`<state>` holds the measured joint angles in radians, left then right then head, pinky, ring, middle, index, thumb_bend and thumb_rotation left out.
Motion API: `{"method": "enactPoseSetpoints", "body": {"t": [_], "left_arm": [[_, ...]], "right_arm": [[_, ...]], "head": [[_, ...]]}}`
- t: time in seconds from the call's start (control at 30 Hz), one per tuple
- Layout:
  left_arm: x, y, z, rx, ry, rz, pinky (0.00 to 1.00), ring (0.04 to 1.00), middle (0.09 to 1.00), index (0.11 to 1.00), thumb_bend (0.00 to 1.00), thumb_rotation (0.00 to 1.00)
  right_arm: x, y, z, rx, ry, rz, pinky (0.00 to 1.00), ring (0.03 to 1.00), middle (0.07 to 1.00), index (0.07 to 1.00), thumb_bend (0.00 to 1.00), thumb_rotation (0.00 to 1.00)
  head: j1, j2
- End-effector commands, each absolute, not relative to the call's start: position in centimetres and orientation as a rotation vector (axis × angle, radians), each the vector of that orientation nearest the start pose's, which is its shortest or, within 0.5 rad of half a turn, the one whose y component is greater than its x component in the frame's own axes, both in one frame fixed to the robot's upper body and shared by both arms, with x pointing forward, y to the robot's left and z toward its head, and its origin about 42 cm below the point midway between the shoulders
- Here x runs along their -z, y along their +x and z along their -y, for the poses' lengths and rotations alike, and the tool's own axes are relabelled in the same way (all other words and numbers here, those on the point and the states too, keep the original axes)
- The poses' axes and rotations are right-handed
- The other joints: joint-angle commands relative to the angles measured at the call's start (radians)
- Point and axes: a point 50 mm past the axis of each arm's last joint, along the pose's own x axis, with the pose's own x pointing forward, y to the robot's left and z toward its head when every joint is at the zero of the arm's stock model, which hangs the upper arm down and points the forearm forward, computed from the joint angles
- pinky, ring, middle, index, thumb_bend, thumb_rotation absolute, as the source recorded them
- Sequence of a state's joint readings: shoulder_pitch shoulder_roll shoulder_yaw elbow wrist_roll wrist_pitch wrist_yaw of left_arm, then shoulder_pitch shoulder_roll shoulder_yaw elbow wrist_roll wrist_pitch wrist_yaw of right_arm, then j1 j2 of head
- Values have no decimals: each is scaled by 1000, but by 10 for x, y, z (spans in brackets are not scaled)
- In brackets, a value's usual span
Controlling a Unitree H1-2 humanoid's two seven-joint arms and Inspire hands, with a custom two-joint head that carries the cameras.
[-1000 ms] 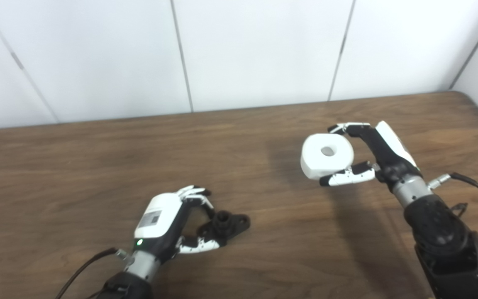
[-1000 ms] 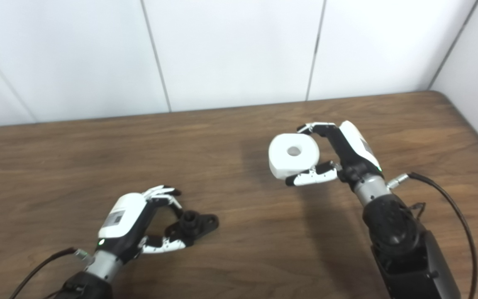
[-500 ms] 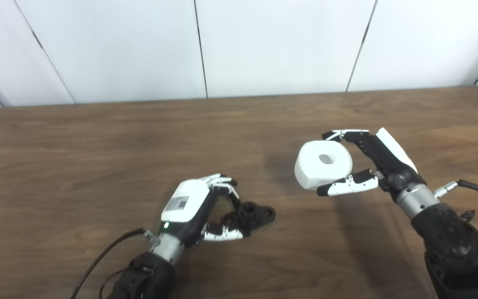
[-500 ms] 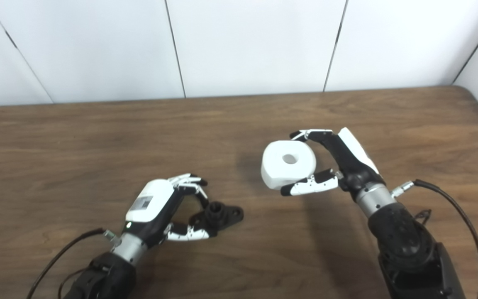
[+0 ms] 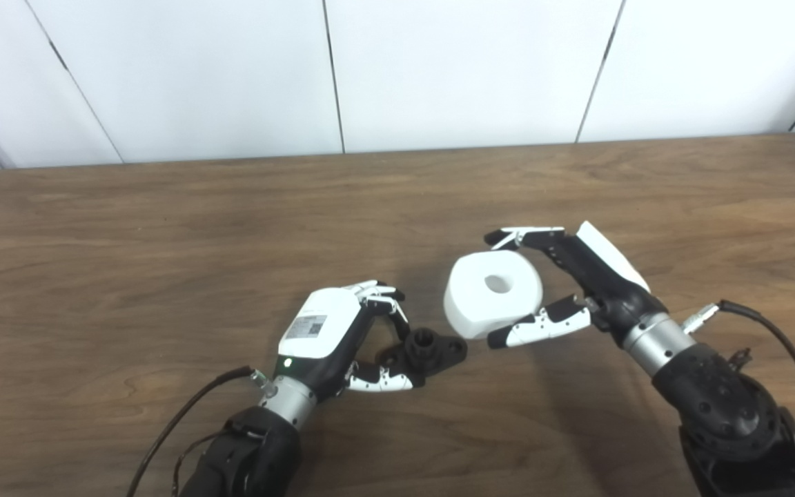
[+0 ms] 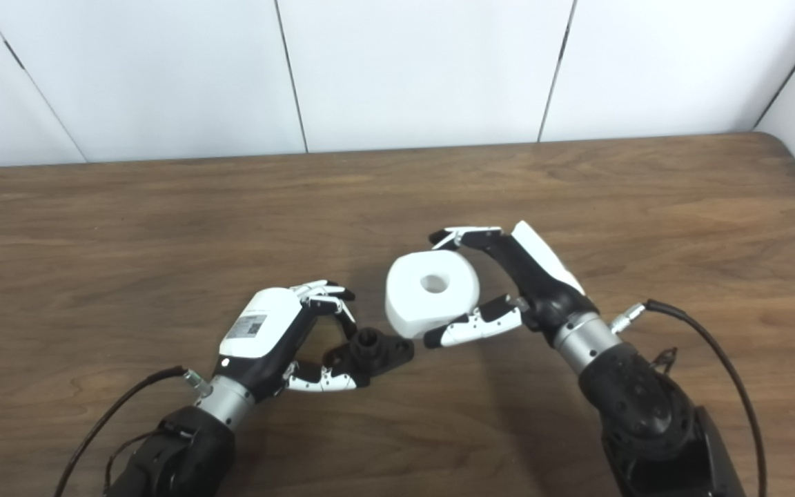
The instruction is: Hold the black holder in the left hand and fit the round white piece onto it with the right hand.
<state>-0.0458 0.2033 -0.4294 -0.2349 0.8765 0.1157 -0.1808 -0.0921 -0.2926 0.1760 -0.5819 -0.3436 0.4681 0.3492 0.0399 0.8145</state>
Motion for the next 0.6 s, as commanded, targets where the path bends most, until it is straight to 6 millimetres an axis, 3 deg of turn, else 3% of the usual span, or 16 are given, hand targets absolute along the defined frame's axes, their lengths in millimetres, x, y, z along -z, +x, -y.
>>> {"method": "enactPoseSetpoints", "body": {"t": [0.0,0.57], "left_arm": [[-133,266,-152,475,1106,162,851,872,804,486,522,52],[-131,268,-147,479,1114,157,858,872,804,486,522,51]], "right_arm": [[-251,269,210,-361,-612,210,873,877,796,481,525,150],[-256,266,183,-417,-566,250,891,888,792,481,524,151]], "head": [[0,1],[10,-5]]}}
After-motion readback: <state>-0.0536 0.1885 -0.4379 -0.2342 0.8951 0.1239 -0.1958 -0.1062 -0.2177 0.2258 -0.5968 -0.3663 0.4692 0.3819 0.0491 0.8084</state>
